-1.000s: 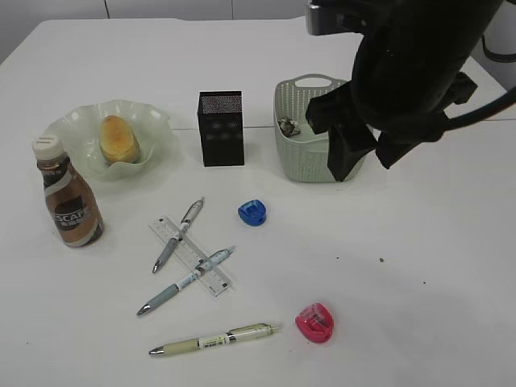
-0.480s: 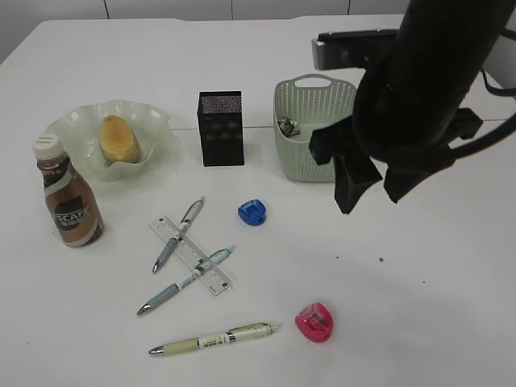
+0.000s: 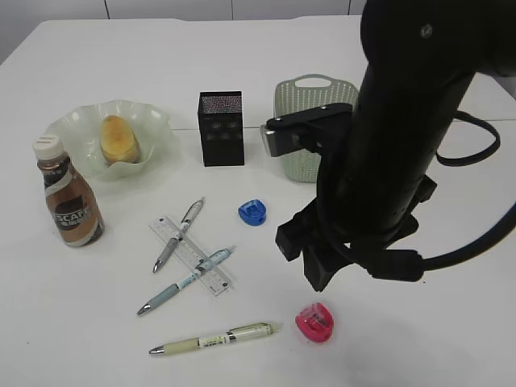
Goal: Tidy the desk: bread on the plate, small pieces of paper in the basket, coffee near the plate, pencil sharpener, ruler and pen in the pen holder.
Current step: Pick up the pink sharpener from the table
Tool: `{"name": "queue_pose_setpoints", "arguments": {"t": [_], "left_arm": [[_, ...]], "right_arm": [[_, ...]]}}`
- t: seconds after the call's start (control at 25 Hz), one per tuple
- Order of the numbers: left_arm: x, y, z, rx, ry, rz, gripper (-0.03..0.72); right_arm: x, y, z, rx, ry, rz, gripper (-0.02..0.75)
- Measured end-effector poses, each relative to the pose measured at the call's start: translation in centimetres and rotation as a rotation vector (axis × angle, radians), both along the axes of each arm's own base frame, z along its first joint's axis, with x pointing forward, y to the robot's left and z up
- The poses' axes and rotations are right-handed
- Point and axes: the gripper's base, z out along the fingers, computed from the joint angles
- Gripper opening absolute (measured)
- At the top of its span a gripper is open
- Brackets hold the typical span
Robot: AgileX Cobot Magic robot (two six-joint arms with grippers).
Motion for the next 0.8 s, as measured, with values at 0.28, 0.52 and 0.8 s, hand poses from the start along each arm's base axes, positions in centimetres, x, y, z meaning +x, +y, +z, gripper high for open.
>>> {"name": "queue_pose_setpoints", "arguments": {"t": [0.28, 0.52, 0.8], "left_arm": [[-1.0, 0.0, 0.4, -0.009, -0.049, -0.002, 0.381], [-2.4, 0.0, 0.9, -0.013, -0.137, -0.002, 0.366], [-4.7, 0.1, 1.7, 0.002, -0.308, -0.028, 0.358]], "right_arm": [[0.3, 0.4, -1.2, -0.02, 0.026, 0.006, 0.443], [0.6, 0.6, -2.1, -0.034, 0.05, 0.007, 0.443], [0.3, 1.2, -2.3, -0.011, 0.07, 0.01, 0.443]]}}
